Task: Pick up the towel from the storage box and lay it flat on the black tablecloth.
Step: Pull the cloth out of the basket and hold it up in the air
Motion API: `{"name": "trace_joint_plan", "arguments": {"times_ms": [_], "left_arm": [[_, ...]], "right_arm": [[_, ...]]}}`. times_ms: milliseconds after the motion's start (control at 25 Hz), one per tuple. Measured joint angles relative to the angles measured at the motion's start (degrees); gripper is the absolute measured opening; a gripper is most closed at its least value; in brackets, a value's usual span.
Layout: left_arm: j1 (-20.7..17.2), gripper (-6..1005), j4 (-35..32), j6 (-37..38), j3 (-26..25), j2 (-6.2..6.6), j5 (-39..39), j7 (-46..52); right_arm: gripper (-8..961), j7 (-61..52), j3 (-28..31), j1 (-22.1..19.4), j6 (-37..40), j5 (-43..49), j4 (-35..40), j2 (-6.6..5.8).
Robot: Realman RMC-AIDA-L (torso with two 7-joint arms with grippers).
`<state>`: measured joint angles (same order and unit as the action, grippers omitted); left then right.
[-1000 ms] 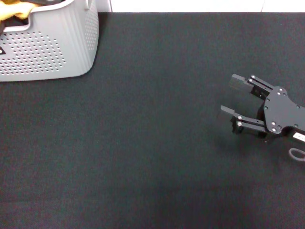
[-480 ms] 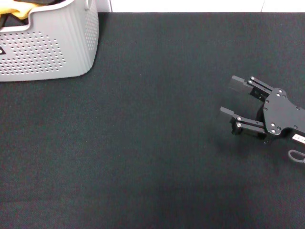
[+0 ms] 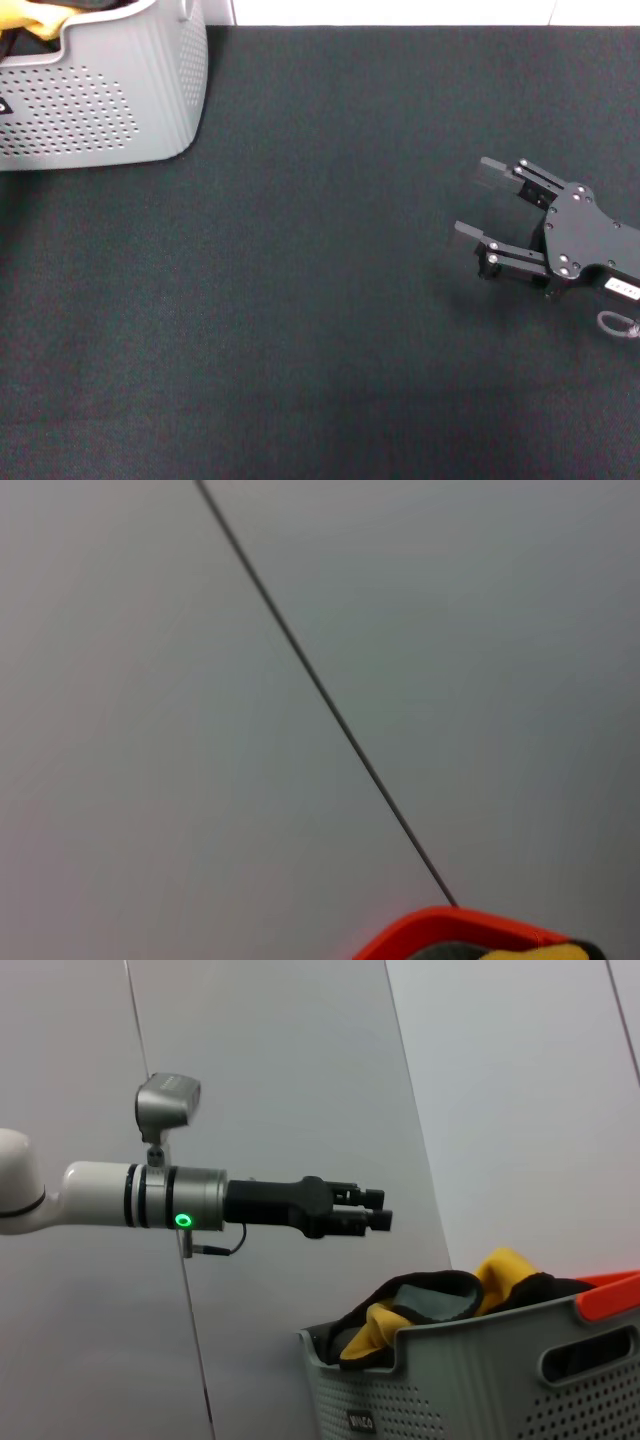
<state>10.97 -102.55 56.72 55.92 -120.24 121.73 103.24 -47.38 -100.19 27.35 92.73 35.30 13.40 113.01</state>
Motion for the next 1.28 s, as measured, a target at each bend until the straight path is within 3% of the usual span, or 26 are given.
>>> {"name": "trace_joint_plan", "arguments": {"times_ms": [80, 200, 320, 800, 960, 1160, 1280], "left_arm": [[-1.1, 579, 0.0, -3.8, 4.0, 0.06, 2.8, -0.1], [-2.4, 580, 0.9, -11.1, 11.3, 0.01, 12.8, 0.7], [-1.8, 567, 3.5, -15.1, 15.4, -0.09, 22.4, 4.0], [1.8, 561, 9.6, -19.3, 14.4, 0.16, 31.9, 11.3], [2.8, 560, 9.4, -16.7, 14.6, 0.21, 33.3, 13.7], [3.8, 429, 8.6, -15.3, 14.3, 0.19, 33.5, 16.9], [3.9, 289, 6.8, -15.6, 13.8, 0.18, 33.0, 19.1]], "right_arm": [[762, 0.1, 0.0, -0.3, 0.0, -0.1, 0.0, 0.0], [760, 0.1, 0.1, -0.4, 0.0, -0.2, 0.0, 0.04], [759, 0.2, 0.3, -0.5, 0.2, -0.4, 0.0, 0.18], [752, 0.4, 0.8, -0.7, 0.0, -0.4, 0.0, 0.19], [749, 0.4, 0.8, -0.6, 0.0, -0.4, 0.0, 0.19], [746, 0.4, 1.5, -0.9, 0.0, -0.4, 0.0, 0.19], [745, 0.4, 1.8, -1.1, 0.0, -0.4, 0.0, 0.18]]}}
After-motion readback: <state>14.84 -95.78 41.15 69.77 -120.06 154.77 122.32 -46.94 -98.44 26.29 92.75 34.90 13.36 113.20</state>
